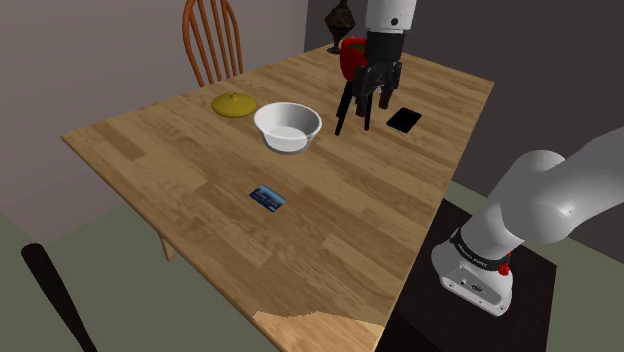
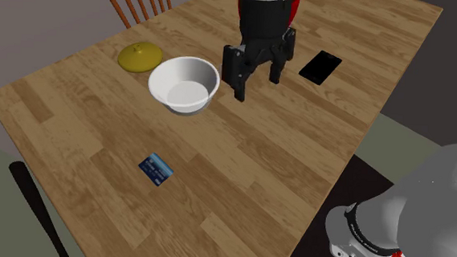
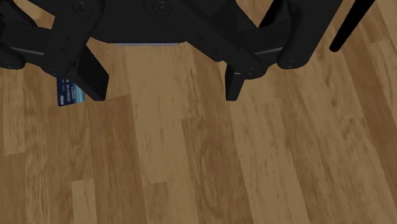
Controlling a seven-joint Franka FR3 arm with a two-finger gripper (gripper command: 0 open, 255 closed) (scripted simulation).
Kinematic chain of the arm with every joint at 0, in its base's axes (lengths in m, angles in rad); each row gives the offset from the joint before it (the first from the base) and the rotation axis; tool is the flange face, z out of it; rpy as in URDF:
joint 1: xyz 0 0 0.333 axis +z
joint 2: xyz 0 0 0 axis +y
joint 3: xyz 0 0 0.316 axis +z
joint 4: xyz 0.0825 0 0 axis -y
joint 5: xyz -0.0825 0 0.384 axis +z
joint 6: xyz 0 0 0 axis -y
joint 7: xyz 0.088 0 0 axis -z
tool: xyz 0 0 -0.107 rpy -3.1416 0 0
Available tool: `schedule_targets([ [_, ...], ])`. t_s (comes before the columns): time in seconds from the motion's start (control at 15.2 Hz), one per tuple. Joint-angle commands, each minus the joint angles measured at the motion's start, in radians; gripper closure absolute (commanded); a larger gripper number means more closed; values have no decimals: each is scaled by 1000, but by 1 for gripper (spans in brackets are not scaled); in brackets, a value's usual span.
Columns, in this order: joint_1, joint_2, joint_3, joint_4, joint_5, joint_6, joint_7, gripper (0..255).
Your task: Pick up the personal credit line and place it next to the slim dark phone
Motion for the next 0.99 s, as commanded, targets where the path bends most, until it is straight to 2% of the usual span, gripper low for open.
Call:
schedule_targets([
  [0.0,16,82,30,43,7,7,25,0],
  [0.46,70,375,111,235,2,-2,104,0],
  [0.92,140,683,168,480,-28,-54,184,0],
])
